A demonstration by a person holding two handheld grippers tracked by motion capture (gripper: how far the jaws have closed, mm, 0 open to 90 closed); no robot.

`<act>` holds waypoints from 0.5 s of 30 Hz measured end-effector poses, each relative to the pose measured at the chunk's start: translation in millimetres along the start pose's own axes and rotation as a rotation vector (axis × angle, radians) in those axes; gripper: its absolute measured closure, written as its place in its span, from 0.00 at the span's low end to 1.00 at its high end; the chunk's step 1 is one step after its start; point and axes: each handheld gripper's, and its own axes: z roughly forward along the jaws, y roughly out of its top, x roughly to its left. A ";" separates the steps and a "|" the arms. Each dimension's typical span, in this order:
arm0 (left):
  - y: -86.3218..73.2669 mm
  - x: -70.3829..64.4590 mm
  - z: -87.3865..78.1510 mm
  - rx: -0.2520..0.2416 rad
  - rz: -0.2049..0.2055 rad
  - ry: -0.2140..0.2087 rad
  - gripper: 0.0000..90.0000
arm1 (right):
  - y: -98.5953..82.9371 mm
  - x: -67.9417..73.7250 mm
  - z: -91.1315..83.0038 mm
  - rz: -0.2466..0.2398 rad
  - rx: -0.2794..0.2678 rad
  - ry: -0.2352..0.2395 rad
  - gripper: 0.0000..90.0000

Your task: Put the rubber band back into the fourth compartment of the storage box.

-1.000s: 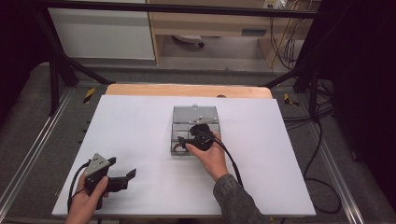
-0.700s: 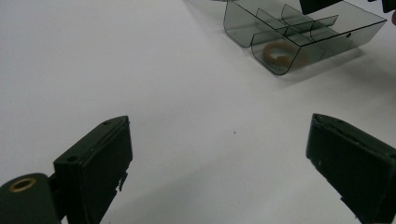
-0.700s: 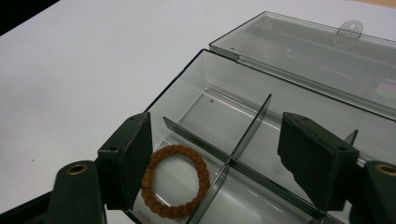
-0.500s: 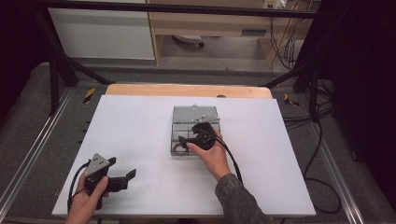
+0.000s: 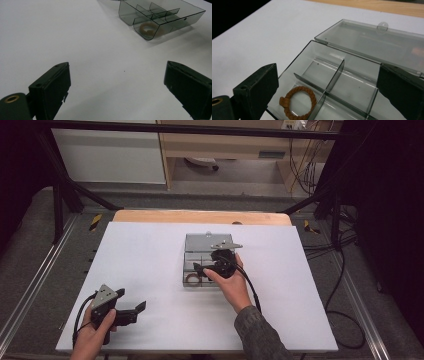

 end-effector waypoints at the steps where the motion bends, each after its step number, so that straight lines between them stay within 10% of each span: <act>1: 0.0 0.0 0.0 0.000 0.000 0.000 0.07 | 0.4 -0.6 -1.3 0.003 -0.008 0.004 0.05; 15: 0.0 0.0 -0.2 -0.002 -0.002 -0.002 0.07 | 5.6 -11.6 -20.5 -0.005 -0.114 0.028 0.05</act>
